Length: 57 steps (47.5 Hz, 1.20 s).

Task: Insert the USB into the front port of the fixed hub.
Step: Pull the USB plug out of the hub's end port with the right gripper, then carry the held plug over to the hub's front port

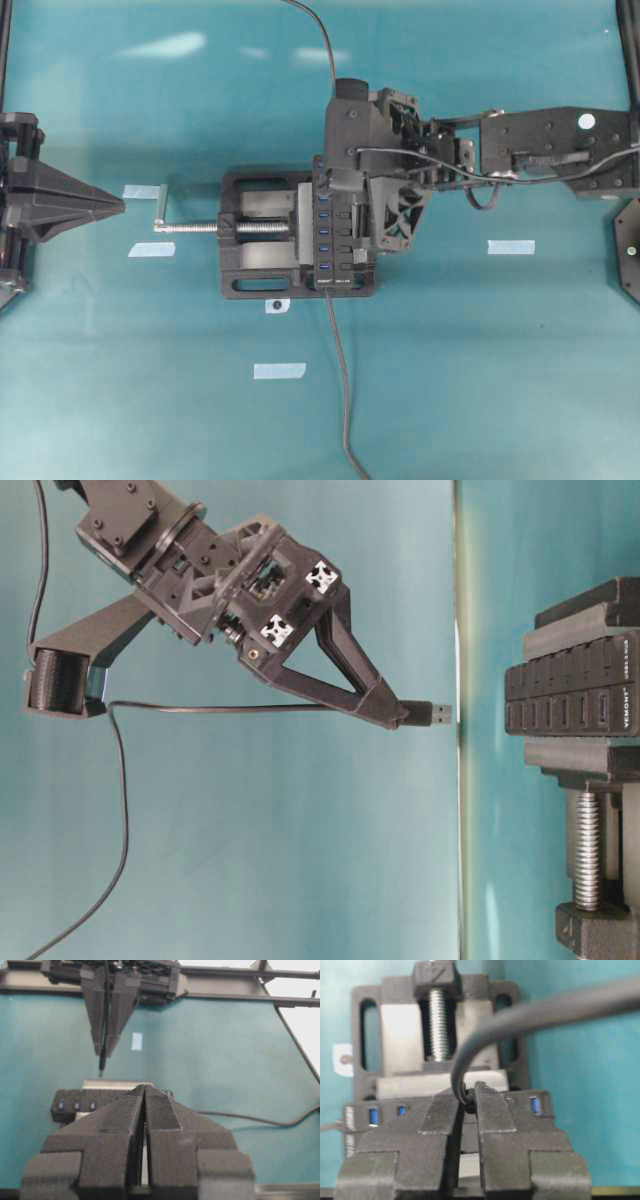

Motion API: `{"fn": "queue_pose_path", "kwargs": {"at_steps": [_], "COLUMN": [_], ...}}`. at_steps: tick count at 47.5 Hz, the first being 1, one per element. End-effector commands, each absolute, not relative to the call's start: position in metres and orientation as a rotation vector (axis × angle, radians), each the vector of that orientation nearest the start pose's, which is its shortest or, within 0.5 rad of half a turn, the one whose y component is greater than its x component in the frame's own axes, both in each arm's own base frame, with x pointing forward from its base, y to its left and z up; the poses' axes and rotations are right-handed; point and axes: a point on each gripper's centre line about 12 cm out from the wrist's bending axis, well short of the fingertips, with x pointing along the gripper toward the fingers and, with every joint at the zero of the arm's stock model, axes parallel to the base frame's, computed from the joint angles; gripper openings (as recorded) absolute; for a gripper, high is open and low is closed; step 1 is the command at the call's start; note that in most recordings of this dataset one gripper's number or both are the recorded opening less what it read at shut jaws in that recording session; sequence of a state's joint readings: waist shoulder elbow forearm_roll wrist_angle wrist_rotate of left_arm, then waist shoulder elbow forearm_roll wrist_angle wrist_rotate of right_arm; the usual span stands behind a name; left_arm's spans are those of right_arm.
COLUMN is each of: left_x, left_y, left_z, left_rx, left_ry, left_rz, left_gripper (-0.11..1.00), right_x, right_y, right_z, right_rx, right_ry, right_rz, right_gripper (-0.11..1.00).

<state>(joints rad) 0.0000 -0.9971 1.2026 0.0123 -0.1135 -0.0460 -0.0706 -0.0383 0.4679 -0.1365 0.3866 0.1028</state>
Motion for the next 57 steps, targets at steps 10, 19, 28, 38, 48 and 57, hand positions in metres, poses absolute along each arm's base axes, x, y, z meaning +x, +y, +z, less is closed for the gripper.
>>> {"fn": "queue_pose_path", "kwargs": {"at_steps": [10, 19, 28, 38, 48, 57], "left_x": [0.193, 0.193, 0.193, 0.193, 0.193, 0.193], "left_y": [0.0, 0.0, 0.0, 0.0, 0.0, 0.0], "left_z": [0.272, 0.272, 0.272, 0.271, 0.271, 0.272], "left_rx": [-0.032, -0.032, -0.034, -0.031, -0.032, -0.031], "left_ry": [0.08, 0.081, 0.08, 0.083, 0.081, 0.08], "left_rz": [-0.001, 0.0, 0.0, -0.001, 0.0, -0.001], "left_gripper": [0.0, 0.0, 0.0, 0.0, 0.0, 0.0], "right_x": [0.404, 0.404, 0.405, 0.408, 0.411, 0.411], "right_y": [-0.021, -0.013, -0.008, 0.001, 0.006, 0.009], "right_z": [0.24, 0.24, 0.235, 0.23, 0.223, 0.22], "right_rx": [-0.003, -0.001, 0.021, 0.021, 0.029, 0.03], "right_ry": [0.752, 0.753, 0.761, 0.761, 0.766, 0.773], "right_rz": [-0.083, -0.069, -0.066, -0.048, -0.037, -0.03], "right_gripper": [0.07, 0.07, 0.07, 0.07, 0.07, 0.07]}}
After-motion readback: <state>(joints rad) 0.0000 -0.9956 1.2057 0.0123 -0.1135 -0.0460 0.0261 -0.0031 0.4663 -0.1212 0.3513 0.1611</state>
